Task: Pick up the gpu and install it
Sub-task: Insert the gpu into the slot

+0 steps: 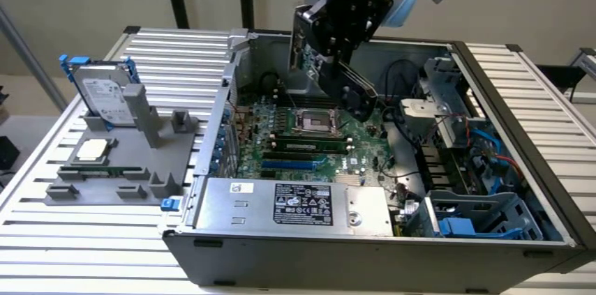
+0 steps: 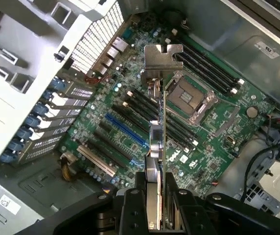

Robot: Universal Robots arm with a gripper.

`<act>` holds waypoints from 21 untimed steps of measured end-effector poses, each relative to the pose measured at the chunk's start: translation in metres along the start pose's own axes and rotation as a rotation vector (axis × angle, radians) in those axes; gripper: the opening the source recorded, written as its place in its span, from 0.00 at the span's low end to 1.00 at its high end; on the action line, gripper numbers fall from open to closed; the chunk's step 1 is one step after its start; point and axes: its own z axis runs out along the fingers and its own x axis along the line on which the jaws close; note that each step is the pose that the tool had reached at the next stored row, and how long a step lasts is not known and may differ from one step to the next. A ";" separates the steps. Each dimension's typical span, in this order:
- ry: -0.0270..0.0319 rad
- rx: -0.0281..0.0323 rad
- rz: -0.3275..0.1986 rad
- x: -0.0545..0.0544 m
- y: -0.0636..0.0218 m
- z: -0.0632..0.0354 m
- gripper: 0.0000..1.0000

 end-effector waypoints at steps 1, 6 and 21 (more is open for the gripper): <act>-0.0003 -0.0001 -0.016 0.000 0.0000 0.0005 0.27; -0.0006 0.0016 -0.098 0.000 -0.0001 0.0031 0.27; -0.0213 -0.0158 -0.332 0.000 -0.0001 0.0083 0.27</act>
